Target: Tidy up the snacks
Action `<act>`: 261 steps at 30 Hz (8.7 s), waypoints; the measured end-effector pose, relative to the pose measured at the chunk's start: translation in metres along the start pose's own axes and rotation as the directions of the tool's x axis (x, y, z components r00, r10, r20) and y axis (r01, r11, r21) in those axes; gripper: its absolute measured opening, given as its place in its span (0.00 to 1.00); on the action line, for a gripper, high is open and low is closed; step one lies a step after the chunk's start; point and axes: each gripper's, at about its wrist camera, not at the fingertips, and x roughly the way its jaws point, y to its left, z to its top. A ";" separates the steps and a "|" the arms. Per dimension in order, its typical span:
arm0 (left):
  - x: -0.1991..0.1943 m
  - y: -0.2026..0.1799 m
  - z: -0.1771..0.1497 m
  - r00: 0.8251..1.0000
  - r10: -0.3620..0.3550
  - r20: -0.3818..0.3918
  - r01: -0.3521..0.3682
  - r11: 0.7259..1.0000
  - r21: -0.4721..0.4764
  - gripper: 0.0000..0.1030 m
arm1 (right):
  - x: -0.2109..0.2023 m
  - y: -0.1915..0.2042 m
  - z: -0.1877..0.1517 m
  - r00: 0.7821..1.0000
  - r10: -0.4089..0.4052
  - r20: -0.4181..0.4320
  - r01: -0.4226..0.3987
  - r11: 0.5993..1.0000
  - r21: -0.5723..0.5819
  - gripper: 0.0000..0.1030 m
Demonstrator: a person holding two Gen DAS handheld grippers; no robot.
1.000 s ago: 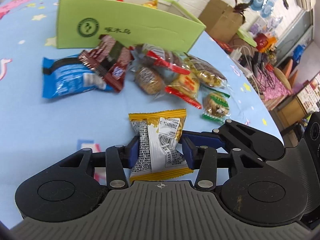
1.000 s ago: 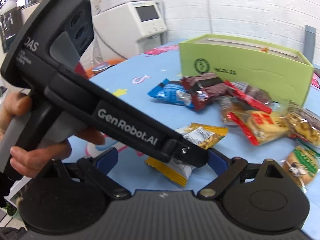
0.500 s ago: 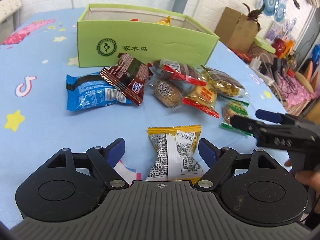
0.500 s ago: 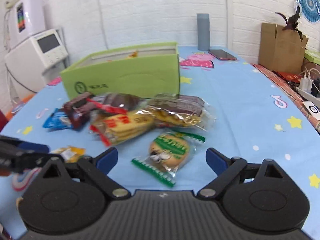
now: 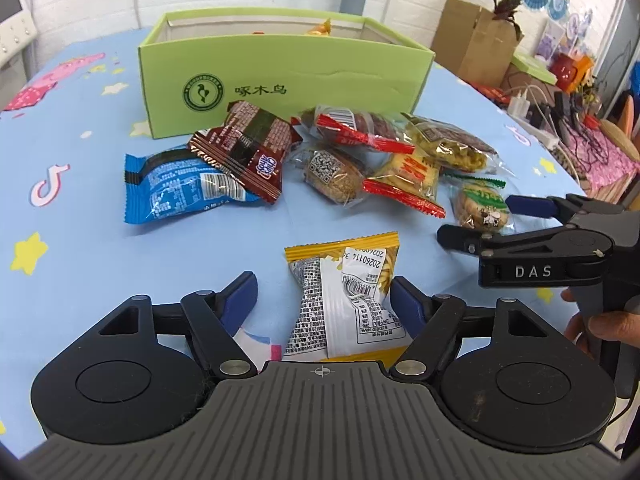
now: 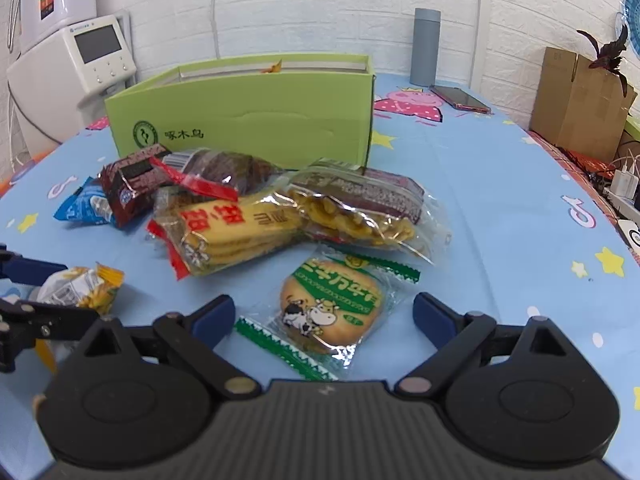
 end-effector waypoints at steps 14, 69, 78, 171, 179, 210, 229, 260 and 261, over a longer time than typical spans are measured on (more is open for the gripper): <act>0.002 -0.007 -0.002 0.999 0.031 0.016 -0.032 0.999 0.039 0.49 | -0.003 0.001 -0.002 0.999 0.031 0.026 -0.031 0.999 0.012 0.98; -0.025 0.052 0.160 0.979 -0.047 0.200 0.053 0.998 -0.021 0.20 | -0.043 0.018 0.125 0.950 0.172 0.261 -0.146 0.982 -0.118 0.62; 0.089 0.090 0.250 0.994 0.016 0.112 -0.009 0.998 -0.063 0.20 | 0.095 0.005 0.203 0.985 0.130 0.117 -0.113 0.983 -0.142 0.62; 0.009 -0.070 0.017 0.966 -0.242 -0.094 0.241 0.970 -0.022 0.49 | -0.069 0.013 -0.044 0.971 0.237 0.001 -0.237 0.969 0.064 0.99; -0.017 -0.008 0.007 0.988 -0.152 -0.031 0.147 0.983 -0.112 0.53 | -0.048 0.072 -0.030 0.957 0.290 -0.001 -0.289 0.956 -0.058 0.99; -0.013 -0.004 -0.005 0.971 -0.233 -0.058 0.221 0.962 -0.161 0.56 | -0.065 0.027 -0.050 0.952 0.305 0.030 -0.307 0.951 0.050 0.99; -0.008 -0.003 -0.006 0.955 -0.290 -0.059 0.277 0.947 -0.166 0.24 | -0.059 0.042 -0.051 0.954 0.298 0.042 -0.298 0.955 -0.010 0.77; -0.001 -0.036 0.001 0.950 -0.303 -0.079 0.294 0.950 -0.110 0.17 | -0.073 0.033 -0.061 0.971 0.233 0.052 -0.233 0.972 -0.012 0.84; -0.001 -0.034 0.004 0.947 -0.312 -0.078 0.300 0.944 -0.134 0.15 | -0.074 0.030 -0.059 0.969 0.240 0.058 -0.241 0.971 0.001 0.82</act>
